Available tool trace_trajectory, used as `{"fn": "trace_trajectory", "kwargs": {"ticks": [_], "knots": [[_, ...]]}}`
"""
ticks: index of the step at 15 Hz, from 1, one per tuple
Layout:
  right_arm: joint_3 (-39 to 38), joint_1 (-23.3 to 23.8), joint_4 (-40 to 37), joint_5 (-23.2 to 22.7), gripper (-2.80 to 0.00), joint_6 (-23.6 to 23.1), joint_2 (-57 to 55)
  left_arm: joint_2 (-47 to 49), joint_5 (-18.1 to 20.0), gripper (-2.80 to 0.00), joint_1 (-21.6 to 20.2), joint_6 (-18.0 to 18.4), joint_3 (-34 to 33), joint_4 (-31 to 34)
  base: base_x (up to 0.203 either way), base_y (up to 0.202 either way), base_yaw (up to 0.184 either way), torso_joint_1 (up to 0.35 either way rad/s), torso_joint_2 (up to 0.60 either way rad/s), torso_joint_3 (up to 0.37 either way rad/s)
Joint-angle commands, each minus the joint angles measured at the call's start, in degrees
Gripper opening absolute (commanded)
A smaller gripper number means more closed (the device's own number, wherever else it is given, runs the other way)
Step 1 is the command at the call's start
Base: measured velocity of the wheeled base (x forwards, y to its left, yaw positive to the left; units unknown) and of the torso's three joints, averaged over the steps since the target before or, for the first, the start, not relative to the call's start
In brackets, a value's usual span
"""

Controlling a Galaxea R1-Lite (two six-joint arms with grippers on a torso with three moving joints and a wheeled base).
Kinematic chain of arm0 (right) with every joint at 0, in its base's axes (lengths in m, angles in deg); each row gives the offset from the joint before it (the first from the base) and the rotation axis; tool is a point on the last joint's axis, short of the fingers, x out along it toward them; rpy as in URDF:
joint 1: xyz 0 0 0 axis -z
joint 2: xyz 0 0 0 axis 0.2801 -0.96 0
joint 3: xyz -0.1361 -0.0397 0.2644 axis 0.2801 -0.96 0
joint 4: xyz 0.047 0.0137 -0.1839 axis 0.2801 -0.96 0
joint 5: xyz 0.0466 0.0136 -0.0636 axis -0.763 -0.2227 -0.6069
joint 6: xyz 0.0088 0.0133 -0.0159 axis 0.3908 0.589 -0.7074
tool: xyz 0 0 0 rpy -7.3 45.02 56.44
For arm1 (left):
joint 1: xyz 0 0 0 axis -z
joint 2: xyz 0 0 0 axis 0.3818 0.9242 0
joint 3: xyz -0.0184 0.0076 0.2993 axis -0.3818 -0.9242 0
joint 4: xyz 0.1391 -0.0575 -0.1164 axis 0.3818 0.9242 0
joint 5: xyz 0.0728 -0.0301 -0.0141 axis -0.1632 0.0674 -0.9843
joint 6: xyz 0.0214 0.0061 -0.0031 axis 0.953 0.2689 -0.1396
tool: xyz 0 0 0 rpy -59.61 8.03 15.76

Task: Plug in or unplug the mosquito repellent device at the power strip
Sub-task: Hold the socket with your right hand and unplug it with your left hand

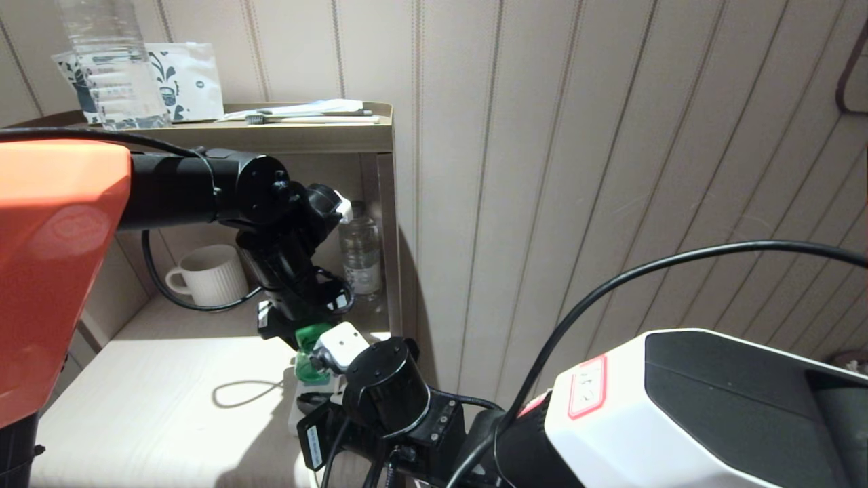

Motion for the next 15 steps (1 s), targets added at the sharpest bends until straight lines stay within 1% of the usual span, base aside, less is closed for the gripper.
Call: {"fn": "trace_trajectory", "kwargs": {"ticks": [1,15], "knots": [[0.02,-0.04,0.14,-0.04,-2.8,0.08,-0.44,-1.34,-0.07,-2.8,-0.02,-0.27,0.02,0.22,0.0,0.0,0.0,0.0,0.0,0.0],[0.37,-0.48,0.14,-0.04,-2.8,0.08,-1.32,-4.24,-0.23,-2.8,-0.02,0.72,0.11,0.31,0.0,0.0,0.0,0.0,0.0,0.0]]}}
